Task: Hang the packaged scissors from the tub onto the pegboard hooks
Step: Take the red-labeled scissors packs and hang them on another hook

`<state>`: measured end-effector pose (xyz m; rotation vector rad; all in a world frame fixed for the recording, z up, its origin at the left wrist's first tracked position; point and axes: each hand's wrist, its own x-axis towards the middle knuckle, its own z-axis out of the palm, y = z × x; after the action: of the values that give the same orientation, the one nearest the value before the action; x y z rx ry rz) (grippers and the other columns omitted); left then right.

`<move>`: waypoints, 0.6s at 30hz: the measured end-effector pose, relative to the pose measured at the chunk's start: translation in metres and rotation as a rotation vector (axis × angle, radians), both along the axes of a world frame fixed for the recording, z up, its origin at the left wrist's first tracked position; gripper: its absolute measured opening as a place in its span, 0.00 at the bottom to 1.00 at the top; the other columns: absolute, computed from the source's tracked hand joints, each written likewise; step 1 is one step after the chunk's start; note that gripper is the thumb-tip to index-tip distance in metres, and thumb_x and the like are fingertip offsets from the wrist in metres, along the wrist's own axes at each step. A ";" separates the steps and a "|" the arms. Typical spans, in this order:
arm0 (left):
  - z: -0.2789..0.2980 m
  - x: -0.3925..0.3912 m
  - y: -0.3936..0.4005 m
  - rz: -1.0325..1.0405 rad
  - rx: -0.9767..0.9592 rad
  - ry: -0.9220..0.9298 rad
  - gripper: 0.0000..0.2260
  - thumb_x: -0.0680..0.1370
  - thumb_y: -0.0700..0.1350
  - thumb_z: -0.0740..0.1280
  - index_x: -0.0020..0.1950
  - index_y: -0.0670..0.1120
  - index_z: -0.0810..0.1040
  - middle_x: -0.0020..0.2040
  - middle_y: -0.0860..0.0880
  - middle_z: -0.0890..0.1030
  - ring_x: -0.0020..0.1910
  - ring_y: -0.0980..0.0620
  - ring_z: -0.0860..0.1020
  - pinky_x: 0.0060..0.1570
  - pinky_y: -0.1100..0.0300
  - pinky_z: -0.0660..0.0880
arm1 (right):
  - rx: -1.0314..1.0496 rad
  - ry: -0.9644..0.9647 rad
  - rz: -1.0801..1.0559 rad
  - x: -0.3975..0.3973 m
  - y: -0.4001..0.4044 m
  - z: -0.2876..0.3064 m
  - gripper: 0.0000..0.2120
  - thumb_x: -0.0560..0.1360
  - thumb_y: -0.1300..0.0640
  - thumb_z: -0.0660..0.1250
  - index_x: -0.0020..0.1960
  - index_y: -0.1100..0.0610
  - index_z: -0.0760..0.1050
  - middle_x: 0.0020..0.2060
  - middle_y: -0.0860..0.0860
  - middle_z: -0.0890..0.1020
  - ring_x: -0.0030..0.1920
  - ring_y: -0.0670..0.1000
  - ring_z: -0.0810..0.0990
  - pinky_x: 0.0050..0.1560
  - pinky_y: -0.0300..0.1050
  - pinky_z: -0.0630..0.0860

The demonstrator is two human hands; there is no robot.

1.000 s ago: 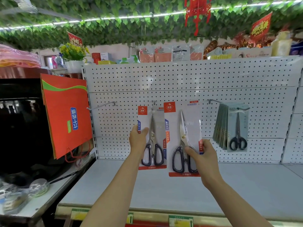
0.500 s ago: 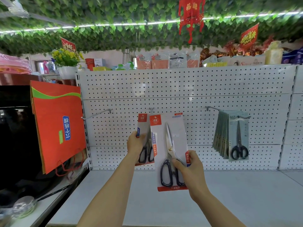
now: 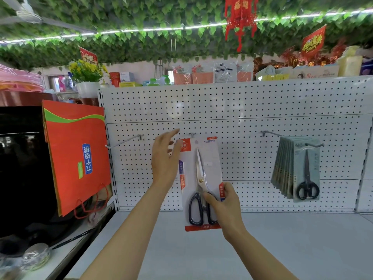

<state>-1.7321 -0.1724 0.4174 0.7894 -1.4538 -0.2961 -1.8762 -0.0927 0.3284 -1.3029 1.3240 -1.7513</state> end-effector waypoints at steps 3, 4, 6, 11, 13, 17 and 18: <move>0.003 -0.005 0.001 0.072 0.017 -0.295 0.17 0.75 0.58 0.68 0.64 0.61 0.75 0.64 0.59 0.70 0.65 0.55 0.65 0.53 0.62 0.68 | -0.011 -0.014 -0.002 0.005 -0.005 -0.003 0.12 0.70 0.61 0.74 0.46 0.57 0.71 0.38 0.52 0.79 0.32 0.43 0.76 0.34 0.36 0.76; 0.002 -0.007 0.000 0.124 0.026 -0.362 0.19 0.75 0.57 0.69 0.66 0.60 0.74 0.65 0.58 0.70 0.66 0.54 0.63 0.53 0.60 0.68 | -0.014 -0.014 -0.006 0.005 -0.006 -0.005 0.12 0.70 0.61 0.74 0.45 0.58 0.71 0.37 0.53 0.79 0.33 0.45 0.75 0.35 0.38 0.76; -0.001 -0.009 0.000 0.171 0.023 -0.425 0.23 0.74 0.56 0.70 0.68 0.59 0.72 0.67 0.57 0.69 0.66 0.53 0.61 0.52 0.59 0.68 | -0.015 -0.011 -0.009 0.005 -0.008 -0.007 0.12 0.70 0.61 0.74 0.46 0.59 0.70 0.38 0.57 0.79 0.34 0.48 0.74 0.38 0.43 0.76; -0.004 -0.012 0.003 0.105 0.013 -0.403 0.25 0.74 0.52 0.72 0.70 0.56 0.71 0.67 0.57 0.69 0.66 0.57 0.63 0.55 0.65 0.63 | -0.024 -0.013 -0.004 0.004 -0.010 -0.014 0.13 0.71 0.62 0.73 0.45 0.60 0.68 0.40 0.62 0.77 0.34 0.49 0.73 0.37 0.44 0.76; -0.006 -0.013 0.002 0.102 -0.006 -0.403 0.25 0.74 0.52 0.72 0.70 0.55 0.72 0.66 0.58 0.69 0.65 0.59 0.64 0.53 0.71 0.61 | -0.025 -0.004 -0.001 0.004 -0.011 -0.017 0.12 0.71 0.62 0.73 0.44 0.57 0.69 0.39 0.58 0.78 0.33 0.47 0.73 0.36 0.40 0.76; -0.013 -0.011 0.000 0.102 -0.016 -0.384 0.25 0.73 0.51 0.73 0.69 0.53 0.73 0.65 0.58 0.70 0.64 0.59 0.65 0.51 0.78 0.59 | -0.025 0.007 0.001 0.002 -0.012 -0.022 0.12 0.71 0.63 0.73 0.46 0.59 0.69 0.40 0.59 0.78 0.33 0.46 0.73 0.35 0.39 0.76; -0.014 -0.010 -0.001 0.106 -0.020 -0.380 0.25 0.73 0.51 0.73 0.69 0.53 0.73 0.65 0.58 0.70 0.64 0.59 0.65 0.51 0.79 0.58 | -0.022 0.014 -0.003 0.002 -0.013 -0.023 0.13 0.71 0.62 0.73 0.46 0.59 0.68 0.40 0.60 0.77 0.33 0.47 0.73 0.36 0.41 0.76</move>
<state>-1.7423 -0.1737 0.4030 0.9386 -1.7586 -0.0500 -1.8739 -0.1052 0.3053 -1.3275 1.3186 -1.7665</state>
